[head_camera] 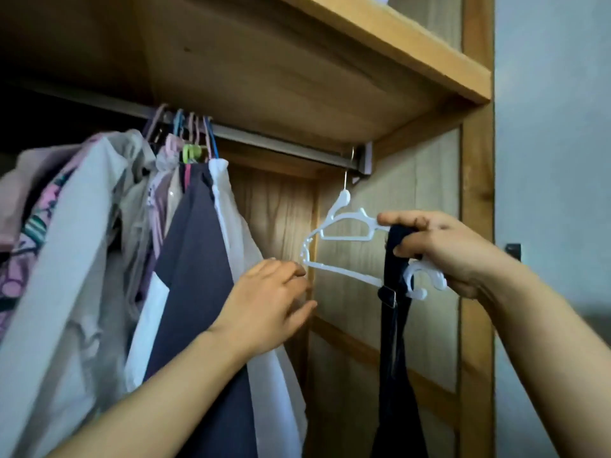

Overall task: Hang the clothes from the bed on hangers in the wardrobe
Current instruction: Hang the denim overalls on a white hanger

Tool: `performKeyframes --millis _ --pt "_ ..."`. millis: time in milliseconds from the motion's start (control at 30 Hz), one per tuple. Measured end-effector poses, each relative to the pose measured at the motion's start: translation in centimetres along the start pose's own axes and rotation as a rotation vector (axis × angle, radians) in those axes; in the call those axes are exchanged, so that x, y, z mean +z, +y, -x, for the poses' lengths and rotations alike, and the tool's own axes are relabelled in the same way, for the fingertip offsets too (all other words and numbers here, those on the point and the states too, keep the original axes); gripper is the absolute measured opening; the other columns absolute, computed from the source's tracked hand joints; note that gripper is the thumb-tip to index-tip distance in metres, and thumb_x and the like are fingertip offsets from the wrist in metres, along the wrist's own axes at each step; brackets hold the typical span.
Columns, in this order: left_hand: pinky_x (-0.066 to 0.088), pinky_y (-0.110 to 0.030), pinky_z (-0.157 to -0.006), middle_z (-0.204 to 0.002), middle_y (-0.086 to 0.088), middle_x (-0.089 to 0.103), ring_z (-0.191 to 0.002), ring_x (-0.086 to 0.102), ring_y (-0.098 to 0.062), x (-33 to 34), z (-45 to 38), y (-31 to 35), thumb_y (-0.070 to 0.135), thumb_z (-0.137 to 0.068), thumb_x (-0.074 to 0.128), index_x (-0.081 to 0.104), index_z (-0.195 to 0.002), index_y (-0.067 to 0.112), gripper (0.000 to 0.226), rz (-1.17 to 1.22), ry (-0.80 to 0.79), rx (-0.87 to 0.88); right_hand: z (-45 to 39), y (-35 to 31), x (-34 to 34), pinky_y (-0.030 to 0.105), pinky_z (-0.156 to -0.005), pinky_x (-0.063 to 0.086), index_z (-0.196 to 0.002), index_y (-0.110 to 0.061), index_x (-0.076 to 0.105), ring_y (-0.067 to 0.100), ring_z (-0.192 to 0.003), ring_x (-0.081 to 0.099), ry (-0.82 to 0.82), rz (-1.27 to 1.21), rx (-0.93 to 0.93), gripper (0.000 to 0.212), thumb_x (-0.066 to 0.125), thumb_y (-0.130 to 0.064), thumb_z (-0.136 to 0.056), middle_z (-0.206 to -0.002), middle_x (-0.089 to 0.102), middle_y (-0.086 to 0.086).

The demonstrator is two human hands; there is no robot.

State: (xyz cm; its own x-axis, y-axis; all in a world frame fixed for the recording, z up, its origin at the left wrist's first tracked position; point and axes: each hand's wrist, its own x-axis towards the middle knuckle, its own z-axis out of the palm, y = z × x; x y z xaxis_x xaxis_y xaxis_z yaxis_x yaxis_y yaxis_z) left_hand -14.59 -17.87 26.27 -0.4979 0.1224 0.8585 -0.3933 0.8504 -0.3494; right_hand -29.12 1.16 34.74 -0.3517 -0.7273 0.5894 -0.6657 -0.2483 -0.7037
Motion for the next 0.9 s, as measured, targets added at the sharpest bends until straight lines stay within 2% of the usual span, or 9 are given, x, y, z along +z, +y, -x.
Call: performKeyframes --millis 67,133,300,400,500,667,733,833,900 --pt "0.052 -0.029 -0.072 -0.093 0.003 0.065 -0.082 0.064 -0.016 1.1 1.5 3.6 0.047 -0.086 0.043 0.072 -0.091 0.019 0.04 0.111 -0.075 -0.026 2.7 0.6 -0.8 0.026 -0.091 0.045 -0.112 -0.019 0.061 0.013 -0.101 0.059 -0.014 0.001 0.033 0.049 0.047 0.015 -0.081 -0.119 0.062 0.008" --pt "0.05 -0.026 -0.07 -0.096 0.004 0.066 -0.085 0.064 -0.014 1.7 3.3 7.0 0.048 -0.086 0.041 0.072 -0.095 0.02 0.042 0.205 -0.113 -0.06 5.6 1.4 -1.4 0.028 -0.098 0.045 -0.118 -0.018 0.06 0.013 -0.107 0.058 -0.029 0.021 0.073 0.052 0.049 0.015 -0.08 -0.119 0.062 0.002" --pt "0.04 -0.019 -0.079 -0.113 0.009 0.061 -0.102 0.057 -0.008 1.9 9.7 15.5 0.054 -0.088 0.037 0.068 -0.108 0.026 0.046 0.466 -0.281 -0.148 14.9 4.0 -2.0 0.011 -0.066 0.049 -0.12 -0.014 0.061 0.007 -0.083 0.065 -0.13 0.011 0.195 0.052 0.048 0.017 -0.08 -0.108 0.068 0.001" --pt "0.043 -0.018 -0.077 -0.111 0.012 0.061 -0.1 0.057 -0.006 1.5 13.3 20.3 0.054 -0.09 0.039 0.068 -0.106 0.028 0.042 0.587 -0.317 -0.162 20.7 6.0 -1.5 0.019 -0.076 0.054 -0.107 -0.02 0.065 0.012 -0.089 0.069 -0.205 -0.05 0.246 0.052 0.045 0.02 -0.081 -0.099 0.073 0.0" --pt "0.052 -0.028 -0.077 -0.105 0.011 0.062 -0.096 0.058 -0.005 0.8 15.7 24.2 0.051 -0.09 0.044 0.069 -0.102 0.023 0.039 0.751 -0.322 -0.191 25.5 7.9 -0.2 0.021 -0.092 0.049 -0.119 -0.019 0.059 0.007 -0.104 0.064 -0.188 -0.064 0.298 0.057 0.045 0.021 -0.081 -0.111 0.069 -0.004" --pt "0.053 -0.029 -0.072 -0.099 0.007 0.064 -0.089 0.059 -0.004 0.4 19.2 27.8 0.04 -0.091 0.05 0.07 -0.099 0.019 0.031 0.897 -0.359 -0.187 31.9 10.1 1.1 0.0 -0.082 0.041 -0.129 -0.022 0.053 -0.008 -0.107 0.055 -0.143 -0.011 0.425 0.064 0.046 0.021 -0.082 -0.116 0.06 -0.019" --pt "0.054 -0.028 -0.073 -0.099 0.006 0.065 -0.09 0.059 -0.005 1.0 21.3 28.2 0.042 -0.092 0.047 0.069 -0.1 0.019 0.033 0.939 -0.411 -0.204 33.8 10.5 1.4 0.0 -0.072 0.044 -0.119 -0.027 0.059 -0.006 -0.1 0.059 -0.091 0.042 0.473 0.063 0.044 0.021 -0.083 -0.111 0.062 -0.016" --pt "0.053 -0.022 -0.079 -0.104 0.006 0.066 -0.093 0.061 -0.007 1.7 25.0 29.2 0.048 -0.09 0.041 0.069 -0.102 0.02 0.042 0.966 -0.517 -0.233 36.2 10.3 1.8 0.007 -0.052 0.048 -0.084 -0.04 0.062 -0.007 -0.067 0.064 -0.039 0.098 0.545 0.068 0.041 0.025 -0.081 -0.085 0.064 -0.007" --pt "0.05 -0.018 -0.077 -0.102 0.008 0.065 -0.091 0.06 -0.005 2.0 27.5 30.3 0.049 -0.088 0.04 0.07 -0.1 0.021 0.042 1.001 -0.596 -0.239 37.6 10.2 2.2 0.009 -0.05 0.047 -0.086 -0.039 0.061 -0.004 -0.063 0.064 -0.019 0.12 0.581 0.067 0.04 0.025 -0.081 -0.087 0.064 0.0"
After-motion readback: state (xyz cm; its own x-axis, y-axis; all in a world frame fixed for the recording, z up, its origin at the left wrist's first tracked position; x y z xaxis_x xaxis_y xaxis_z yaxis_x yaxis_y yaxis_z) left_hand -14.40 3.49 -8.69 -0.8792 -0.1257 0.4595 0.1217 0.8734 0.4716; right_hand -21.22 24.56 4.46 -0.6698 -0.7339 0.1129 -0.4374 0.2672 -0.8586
